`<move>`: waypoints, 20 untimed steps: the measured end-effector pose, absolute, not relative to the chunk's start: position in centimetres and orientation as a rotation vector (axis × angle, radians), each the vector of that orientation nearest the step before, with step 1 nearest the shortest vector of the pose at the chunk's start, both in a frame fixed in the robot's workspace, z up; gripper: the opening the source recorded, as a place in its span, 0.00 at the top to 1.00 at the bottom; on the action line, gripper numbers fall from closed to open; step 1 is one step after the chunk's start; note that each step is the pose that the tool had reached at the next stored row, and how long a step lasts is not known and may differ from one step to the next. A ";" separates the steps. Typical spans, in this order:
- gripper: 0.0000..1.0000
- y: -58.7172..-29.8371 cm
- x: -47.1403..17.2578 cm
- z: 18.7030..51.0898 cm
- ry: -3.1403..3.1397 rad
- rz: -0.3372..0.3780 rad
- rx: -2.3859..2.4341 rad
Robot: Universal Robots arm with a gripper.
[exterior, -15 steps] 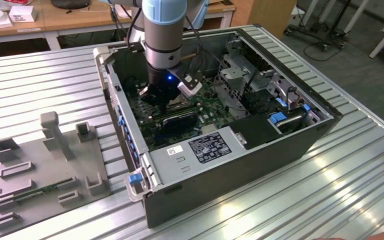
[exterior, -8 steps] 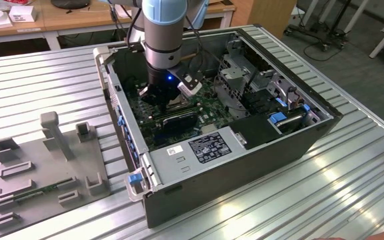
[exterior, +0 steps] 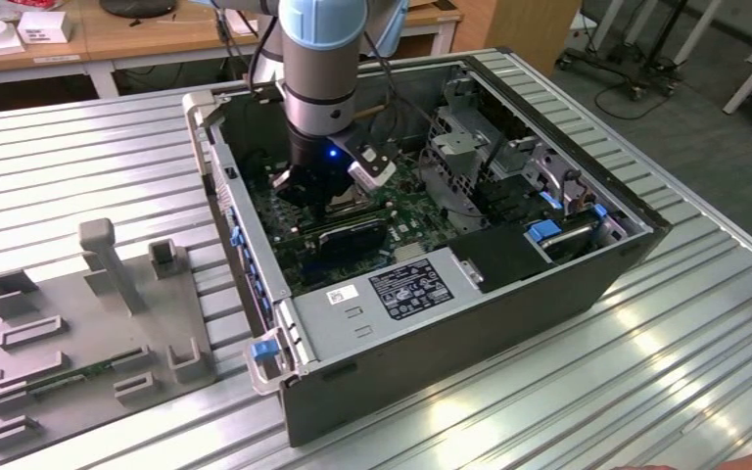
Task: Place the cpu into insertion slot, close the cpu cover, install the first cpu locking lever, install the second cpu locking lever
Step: 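Install the second cpu locking lever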
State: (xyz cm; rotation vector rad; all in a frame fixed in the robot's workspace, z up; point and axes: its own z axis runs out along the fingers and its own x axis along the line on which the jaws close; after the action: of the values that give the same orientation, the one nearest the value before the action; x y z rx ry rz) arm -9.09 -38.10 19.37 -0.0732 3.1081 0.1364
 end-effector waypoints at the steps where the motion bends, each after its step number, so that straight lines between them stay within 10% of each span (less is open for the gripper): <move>1: 0.90 -38.1 -9.1 19.4 3.108 0.136 -0.073; 20: 0.90 -38.1 -9.1 19.7 3.108 0.137 -0.073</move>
State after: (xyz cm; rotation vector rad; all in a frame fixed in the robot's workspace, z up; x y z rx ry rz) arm -9.06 -38.10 19.68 -0.0733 3.1077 0.1370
